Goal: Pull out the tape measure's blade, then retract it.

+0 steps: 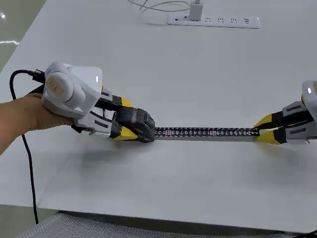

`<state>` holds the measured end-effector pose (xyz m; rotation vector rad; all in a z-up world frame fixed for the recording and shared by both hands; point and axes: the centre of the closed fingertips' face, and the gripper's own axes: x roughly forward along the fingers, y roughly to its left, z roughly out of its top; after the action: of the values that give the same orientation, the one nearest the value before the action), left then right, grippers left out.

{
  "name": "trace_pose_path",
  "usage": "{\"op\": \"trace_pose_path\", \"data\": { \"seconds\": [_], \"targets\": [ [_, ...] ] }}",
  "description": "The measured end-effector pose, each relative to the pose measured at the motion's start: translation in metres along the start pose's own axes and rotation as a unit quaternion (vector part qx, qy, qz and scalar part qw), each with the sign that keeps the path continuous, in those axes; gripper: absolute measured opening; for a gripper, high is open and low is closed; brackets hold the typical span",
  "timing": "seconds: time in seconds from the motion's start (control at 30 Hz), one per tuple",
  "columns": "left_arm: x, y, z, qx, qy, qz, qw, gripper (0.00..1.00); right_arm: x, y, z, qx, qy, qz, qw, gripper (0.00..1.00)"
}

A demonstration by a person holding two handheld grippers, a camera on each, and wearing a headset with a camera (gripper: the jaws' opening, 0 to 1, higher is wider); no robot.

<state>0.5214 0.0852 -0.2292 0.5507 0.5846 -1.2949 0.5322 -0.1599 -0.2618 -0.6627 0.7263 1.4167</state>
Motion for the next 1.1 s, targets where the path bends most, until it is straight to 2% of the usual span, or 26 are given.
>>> {"op": "trace_pose_path", "data": {
  "seconds": [0.8, 1.1],
  "targets": [
    [0.0007, 0.0011, 0.0003, -0.002, 0.004, 0.004, 1.0, 0.3, 0.0011, 0.0003, 0.001, 0.005, 0.0, -0.003, 1.0, 0.1],
    [0.0007, 0.0017, 0.0003, -0.006, 0.003, 0.011, 0.9999, 0.31, 0.0002, -0.0002, 0.0004, 0.016, -0.003, -0.013, 0.9998, 0.11]
  ]
}}
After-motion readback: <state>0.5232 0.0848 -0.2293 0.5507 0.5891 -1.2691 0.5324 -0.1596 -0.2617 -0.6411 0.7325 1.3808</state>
